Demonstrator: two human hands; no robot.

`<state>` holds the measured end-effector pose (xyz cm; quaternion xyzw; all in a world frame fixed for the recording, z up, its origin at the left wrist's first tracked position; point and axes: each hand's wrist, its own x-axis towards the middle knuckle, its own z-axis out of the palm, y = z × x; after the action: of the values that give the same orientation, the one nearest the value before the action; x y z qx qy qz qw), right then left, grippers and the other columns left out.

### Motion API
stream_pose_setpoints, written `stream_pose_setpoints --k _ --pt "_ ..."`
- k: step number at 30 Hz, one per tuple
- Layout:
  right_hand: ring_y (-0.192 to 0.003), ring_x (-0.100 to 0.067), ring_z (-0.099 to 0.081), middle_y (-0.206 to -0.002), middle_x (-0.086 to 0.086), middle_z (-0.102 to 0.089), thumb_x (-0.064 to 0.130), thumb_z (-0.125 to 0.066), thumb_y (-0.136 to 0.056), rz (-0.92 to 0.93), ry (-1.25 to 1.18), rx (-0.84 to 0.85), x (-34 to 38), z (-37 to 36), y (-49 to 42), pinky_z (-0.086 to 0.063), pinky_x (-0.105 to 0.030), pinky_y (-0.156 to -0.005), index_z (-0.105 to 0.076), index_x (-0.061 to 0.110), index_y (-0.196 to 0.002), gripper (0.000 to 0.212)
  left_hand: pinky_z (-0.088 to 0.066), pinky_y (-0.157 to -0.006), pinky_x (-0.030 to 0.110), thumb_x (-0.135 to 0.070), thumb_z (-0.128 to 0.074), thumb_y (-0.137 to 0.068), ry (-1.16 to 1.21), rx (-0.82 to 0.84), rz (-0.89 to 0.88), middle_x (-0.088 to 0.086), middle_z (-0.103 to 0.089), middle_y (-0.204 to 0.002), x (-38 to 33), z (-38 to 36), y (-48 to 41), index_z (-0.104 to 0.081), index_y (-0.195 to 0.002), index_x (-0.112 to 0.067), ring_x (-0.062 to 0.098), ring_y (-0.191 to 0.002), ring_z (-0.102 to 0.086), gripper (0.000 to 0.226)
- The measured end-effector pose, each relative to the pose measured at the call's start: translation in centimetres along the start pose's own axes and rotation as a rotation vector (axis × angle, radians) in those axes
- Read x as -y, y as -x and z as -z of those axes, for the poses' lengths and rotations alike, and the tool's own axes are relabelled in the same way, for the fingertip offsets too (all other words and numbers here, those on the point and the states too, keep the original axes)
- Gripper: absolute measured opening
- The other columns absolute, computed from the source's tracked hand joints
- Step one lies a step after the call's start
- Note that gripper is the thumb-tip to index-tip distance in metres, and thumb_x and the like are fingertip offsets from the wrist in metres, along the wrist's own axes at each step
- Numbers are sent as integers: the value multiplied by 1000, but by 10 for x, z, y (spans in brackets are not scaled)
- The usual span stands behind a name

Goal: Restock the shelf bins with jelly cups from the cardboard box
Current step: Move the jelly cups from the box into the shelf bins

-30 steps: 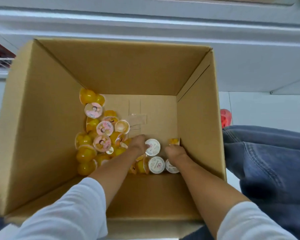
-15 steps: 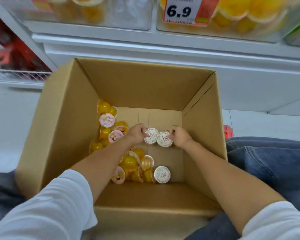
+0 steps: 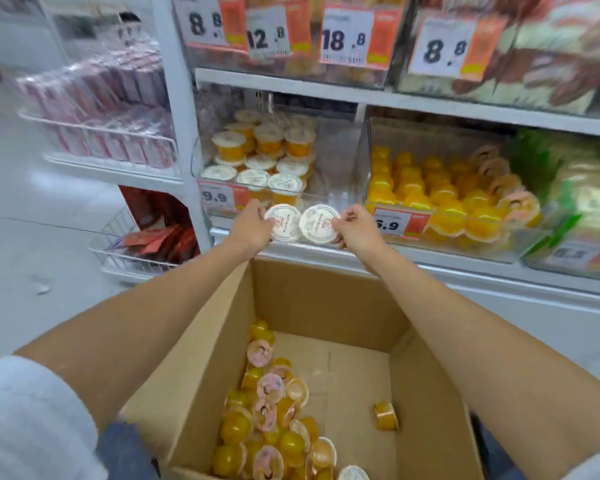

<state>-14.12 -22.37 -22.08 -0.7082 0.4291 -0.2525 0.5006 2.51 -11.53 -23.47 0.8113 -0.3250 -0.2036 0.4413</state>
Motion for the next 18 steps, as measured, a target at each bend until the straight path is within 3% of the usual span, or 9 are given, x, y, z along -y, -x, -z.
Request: stream_pose_setpoints --k 2,5,7,9,11,13,15,18 --pt "-52 -16 -54 -72 -5 -52 7 -56 -94 41 -101 -29 36 -7 -14 -45 -22 -45 -39 17 -76 27 -50 -72 40 -16 -50 -96 25 -86 -50 8 -48 -83 -22 30 -15 -32 -78 -22 25 -74 -55 26" --pt "-43 -10 -54 -73 -5 -58 9 -57 -93 22 -205 -104 77 -22 -40 -46 -20 -43 -45 14 -81 18 -48 -69 37 -17 -51 -94 2 -212 -75 7 -54 -88 -47 58 -46 -39 -90 -17 29 -81 -58 13" --pt "-46 -12 -54 -74 -6 -60 11 -57 -93 -18 -255 -163 92 -34 -61 -52 -25 -52 -48 12 -86 12 -46 -68 35 -16 -50 -95 -15 -211 -64 7 -55 -90 -58 65 -70 -38 -91 -16 30 -86 -62 13" --pt "-47 -14 -54 -70 -6 -60 12 -57 -93 -65 -295 -231 98 -45 -86 -56 -34 -67 -47 14 -80 16 -54 -78 41 -14 -52 -95 5 -144 -44 13 -60 -97 -65 66 -96 -40 -90 -15 34 -93 -66 14" --pt "-48 -16 -54 -68 -8 -59 12 -56 -93 -113 -294 -279 97 -54 -108 -55 -37 -72 -49 13 -78 17 -55 -86 46 -14 -54 -95 -115 -92 -42 20 -65 -102 -69 64 -119 -46 -93 -10 35 -97 -66 9" --pt "-50 -17 -56 -70 -8 -60 11 -54 -94 -177 -298 -288 93 -61 -123 -54 -34 -68 -56 5 -99 8 -54 -82 40 -14 -54 -95 -338 -118 -101 20 -66 -104 -68 60 -137 -55 -100 -4 34 -98 -65 11" --pt "-51 -17 -57 -64 -7 -59 8 -52 -94 -254 -371 -282 88 -63 -132 -52 -31 -67 -52 -1 -119 27 -47 -79 40 -16 -56 -94 -553 -237 -225 18 -60 -112 -63 55 -144 -57 -111 -4 35 -102 -61 20" --pt "-56 -15 -59 -63 -4 -60 12 -63 -89 -236 -416 -251 84 -66 -138 -56 -34 -79 -49 1 -122 38 -45 -89 47 -53 -54 -91 -675 -305 -330 15 -53 -124 -50 54 -147 -59 -123 -17 36 -112 -51 49"
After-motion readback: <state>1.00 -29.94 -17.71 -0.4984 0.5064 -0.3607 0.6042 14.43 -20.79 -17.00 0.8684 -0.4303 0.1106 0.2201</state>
